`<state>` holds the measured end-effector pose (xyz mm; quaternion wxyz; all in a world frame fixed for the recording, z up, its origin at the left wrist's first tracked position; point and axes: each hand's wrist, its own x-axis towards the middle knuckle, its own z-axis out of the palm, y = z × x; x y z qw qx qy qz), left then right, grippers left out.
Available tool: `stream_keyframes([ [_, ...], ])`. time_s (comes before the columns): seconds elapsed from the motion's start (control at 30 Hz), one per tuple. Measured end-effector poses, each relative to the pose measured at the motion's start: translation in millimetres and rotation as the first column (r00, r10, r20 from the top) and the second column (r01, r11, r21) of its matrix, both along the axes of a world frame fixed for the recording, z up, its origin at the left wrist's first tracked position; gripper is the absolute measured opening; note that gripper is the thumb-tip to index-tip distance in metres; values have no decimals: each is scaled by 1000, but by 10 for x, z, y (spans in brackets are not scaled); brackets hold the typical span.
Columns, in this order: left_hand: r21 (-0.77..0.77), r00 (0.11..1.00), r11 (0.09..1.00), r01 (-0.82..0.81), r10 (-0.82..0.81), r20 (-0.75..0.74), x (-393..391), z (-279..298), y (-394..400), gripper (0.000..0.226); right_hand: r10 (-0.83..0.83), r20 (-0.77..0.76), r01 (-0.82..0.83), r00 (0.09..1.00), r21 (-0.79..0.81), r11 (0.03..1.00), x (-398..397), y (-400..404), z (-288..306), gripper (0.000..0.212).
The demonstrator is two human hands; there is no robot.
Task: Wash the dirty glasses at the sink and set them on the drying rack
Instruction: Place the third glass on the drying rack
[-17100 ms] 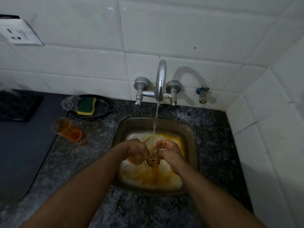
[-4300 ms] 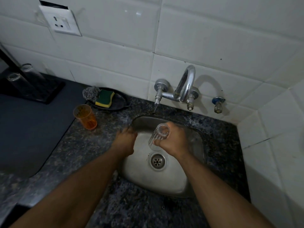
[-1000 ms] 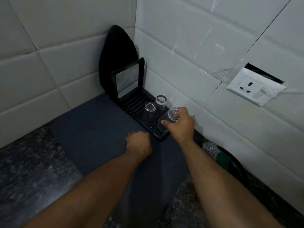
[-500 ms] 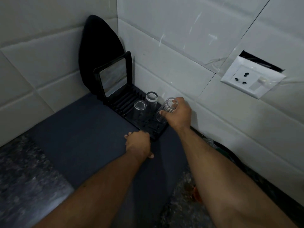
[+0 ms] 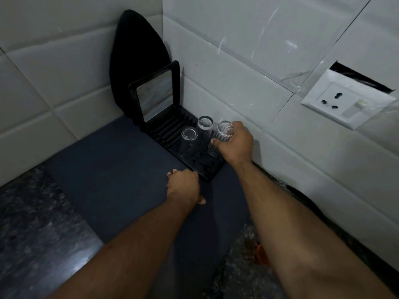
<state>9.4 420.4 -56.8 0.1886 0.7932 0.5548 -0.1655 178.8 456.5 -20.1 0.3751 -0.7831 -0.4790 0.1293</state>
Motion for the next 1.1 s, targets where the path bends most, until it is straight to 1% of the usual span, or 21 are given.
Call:
stream_keyframes([
  [0.27, -7, 1000, 1000, -19, 20, 23, -15, 24, 2, 87, -12, 8, 12, 1000, 36, 999, 32, 6, 6, 58],
  [0.6, 0, 999, 1000, -31, 31, 37, -59, 41, -46, 87, 54, -12, -54, 998, -21, 998, 62, -13, 33, 63],
  [0.8, 41, 999, 999, -32, 31, 31, -101, 86, -122, 101, 71, -10, -71, 997, -64, 995, 109, -35, 21, 64],
  [0.9, 27, 999, 999, -32, 31, 17, -106, 125, -144, 104, 89, 4, -88, 996, -75, 993, 97, -74, -12, 63],
  [1.1, 25, 1000, 999, -30, 30, -1, -96, 122, -143, 105, 96, 4, -95, 995, -69, 993, 17, -45, -43, 65],
])
